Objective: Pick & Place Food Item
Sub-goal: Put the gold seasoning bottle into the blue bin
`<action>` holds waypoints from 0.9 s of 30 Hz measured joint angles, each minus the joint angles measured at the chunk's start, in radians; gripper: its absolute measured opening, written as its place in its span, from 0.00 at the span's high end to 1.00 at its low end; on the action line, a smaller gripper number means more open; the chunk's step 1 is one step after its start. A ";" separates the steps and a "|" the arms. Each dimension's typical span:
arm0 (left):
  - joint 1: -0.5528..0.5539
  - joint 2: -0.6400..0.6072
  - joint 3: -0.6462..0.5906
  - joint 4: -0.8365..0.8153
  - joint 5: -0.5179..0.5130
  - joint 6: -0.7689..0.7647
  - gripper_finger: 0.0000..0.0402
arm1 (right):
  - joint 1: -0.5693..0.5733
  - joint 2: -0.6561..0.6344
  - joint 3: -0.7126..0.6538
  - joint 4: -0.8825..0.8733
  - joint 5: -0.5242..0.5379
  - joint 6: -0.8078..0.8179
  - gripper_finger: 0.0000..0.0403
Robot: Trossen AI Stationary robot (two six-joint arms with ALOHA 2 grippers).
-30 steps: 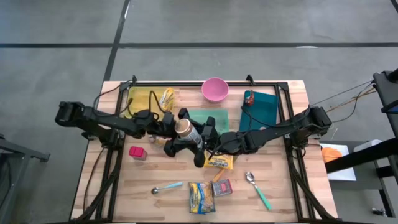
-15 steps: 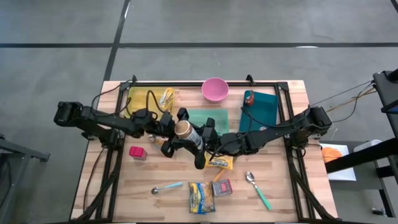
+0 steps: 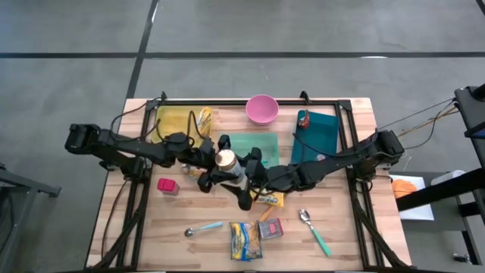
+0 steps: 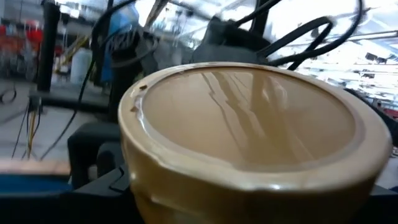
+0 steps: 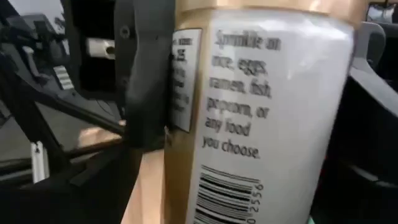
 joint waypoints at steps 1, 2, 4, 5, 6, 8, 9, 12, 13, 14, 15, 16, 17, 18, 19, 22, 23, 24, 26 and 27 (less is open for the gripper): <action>0.001 -0.003 0.000 -0.025 0.003 -0.012 0.33 | 0.000 0.000 0.000 -0.018 0.003 0.006 0.06; 0.001 -0.011 0.000 -0.056 0.008 -0.019 0.33 | -0.001 0.000 0.000 -0.039 0.006 0.018 0.05; 0.001 -0.035 0.000 -0.133 0.023 -0.035 0.33 | -0.001 0.000 0.000 -0.071 0.008 0.039 0.05; 0.001 -0.049 0.000 -0.173 0.017 -0.043 0.33 | -0.001 0.000 0.002 -0.086 0.006 0.055 0.05; 0.001 -0.063 0.001 -0.226 0.017 -0.048 0.33 | -0.001 0.000 0.002 -0.107 0.007 0.072 0.05; 0.003 -0.099 -0.002 -0.353 0.018 -0.061 0.33 | 0.000 0.000 0.002 -0.158 0.005 0.104 0.05; 0.003 -0.117 -0.001 -0.412 0.018 -0.064 0.33 | 0.002 0.000 0.002 -0.181 0.003 0.122 0.04; -0.001 -0.164 0.015 -0.610 0.043 -0.067 0.33 | 0.005 -0.002 0.002 -0.263 -0.021 0.173 0.04; -0.004 -0.172 0.021 -0.663 0.048 -0.067 0.33 | 0.005 -0.002 0.002 -0.286 -0.044 0.196 0.04; -0.005 -0.178 0.024 -0.720 0.057 -0.068 0.33 | 0.004 -0.002 0.002 -0.308 -0.076 0.212 0.04; -0.004 -0.180 0.026 -0.765 0.067 -0.070 0.33 | 0.003 -0.002 0.002 -0.320 -0.113 0.222 0.04; -0.003 -0.180 0.027 -0.800 0.077 -0.071 0.33 | 0.003 -0.002 0.002 -0.326 -0.145 0.230 0.04; -0.003 -0.179 0.028 -0.830 0.088 -0.071 0.33 | 0.003 -0.002 0.002 -0.327 -0.182 0.235 0.04; -0.004 -0.179 0.029 -0.857 0.097 -0.071 0.33 | 0.003 -0.002 0.005 -0.326 -0.218 0.237 0.04; -0.005 -0.180 0.031 -0.879 0.104 -0.071 0.33 | 0.002 -0.002 0.010 -0.326 -0.255 0.235 0.04; -0.006 -0.175 0.033 -0.935 0.118 -0.070 0.33 | -0.002 -0.002 0.040 -0.330 -0.349 0.208 0.04; -0.006 -0.172 0.033 -0.943 0.123 -0.068 0.33 | -0.003 -0.003 0.053 -0.338 -0.365 0.200 0.04; -0.005 -0.169 0.033 -0.941 0.131 -0.068 0.33 | -0.004 -0.004 0.068 -0.355 -0.375 0.187 0.04; -0.009 -0.166 0.033 -0.936 0.148 -0.068 0.33 | -0.010 -0.004 0.099 -0.396 -0.379 0.165 0.04; -0.012 -0.166 0.033 -0.935 0.154 -0.068 0.33 | -0.014 -0.004 0.114 -0.415 -0.381 0.156 0.04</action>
